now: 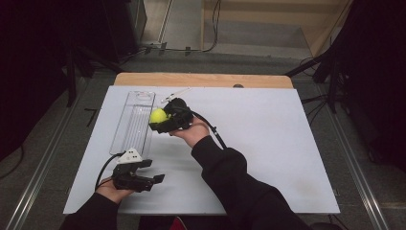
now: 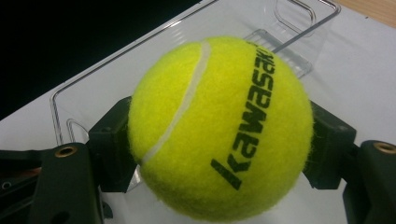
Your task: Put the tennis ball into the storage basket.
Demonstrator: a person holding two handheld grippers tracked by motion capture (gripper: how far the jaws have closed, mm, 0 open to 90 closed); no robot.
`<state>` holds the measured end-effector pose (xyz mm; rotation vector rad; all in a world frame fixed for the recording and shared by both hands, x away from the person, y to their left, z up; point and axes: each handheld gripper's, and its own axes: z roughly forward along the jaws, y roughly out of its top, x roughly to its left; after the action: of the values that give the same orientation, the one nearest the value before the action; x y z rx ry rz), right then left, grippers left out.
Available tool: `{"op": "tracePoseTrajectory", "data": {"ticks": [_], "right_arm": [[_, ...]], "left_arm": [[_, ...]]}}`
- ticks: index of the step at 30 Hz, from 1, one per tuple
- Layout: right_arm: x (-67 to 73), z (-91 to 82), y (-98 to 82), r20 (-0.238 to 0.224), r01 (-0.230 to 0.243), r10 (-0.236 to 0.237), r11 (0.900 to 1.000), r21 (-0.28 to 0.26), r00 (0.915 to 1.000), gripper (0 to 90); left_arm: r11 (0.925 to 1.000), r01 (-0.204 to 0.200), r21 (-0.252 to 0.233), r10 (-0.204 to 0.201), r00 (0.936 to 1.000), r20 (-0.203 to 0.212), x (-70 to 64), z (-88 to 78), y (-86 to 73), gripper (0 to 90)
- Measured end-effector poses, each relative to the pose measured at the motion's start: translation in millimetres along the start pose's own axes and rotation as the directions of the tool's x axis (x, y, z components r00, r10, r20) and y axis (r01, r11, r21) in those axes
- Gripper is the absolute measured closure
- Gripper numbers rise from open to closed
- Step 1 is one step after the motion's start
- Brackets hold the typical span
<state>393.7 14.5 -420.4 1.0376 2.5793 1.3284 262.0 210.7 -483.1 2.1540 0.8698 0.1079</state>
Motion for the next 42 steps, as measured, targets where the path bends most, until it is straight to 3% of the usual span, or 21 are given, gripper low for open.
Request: {"op": "tracePoseTrajectory", "data": {"ticks": [23,42], "right_arm": [[7.9,21.7,42.6,-0.005,0.019,-0.019,1.0,-0.003,0.9998,24.0],[17.2,47.4,59.5,-0.01,0.036,-0.036,0.999,0.013,0.9993,24.0]], "left_arm": [[1.0,0.003,-0.005,-0.003,1.0,-0.001,0.8,-0.7,0.1,22.7],[1.0,0.0,-0.001,0.0,1.0,0.0,0.9,-0.4,-0.1,22.8]]}}
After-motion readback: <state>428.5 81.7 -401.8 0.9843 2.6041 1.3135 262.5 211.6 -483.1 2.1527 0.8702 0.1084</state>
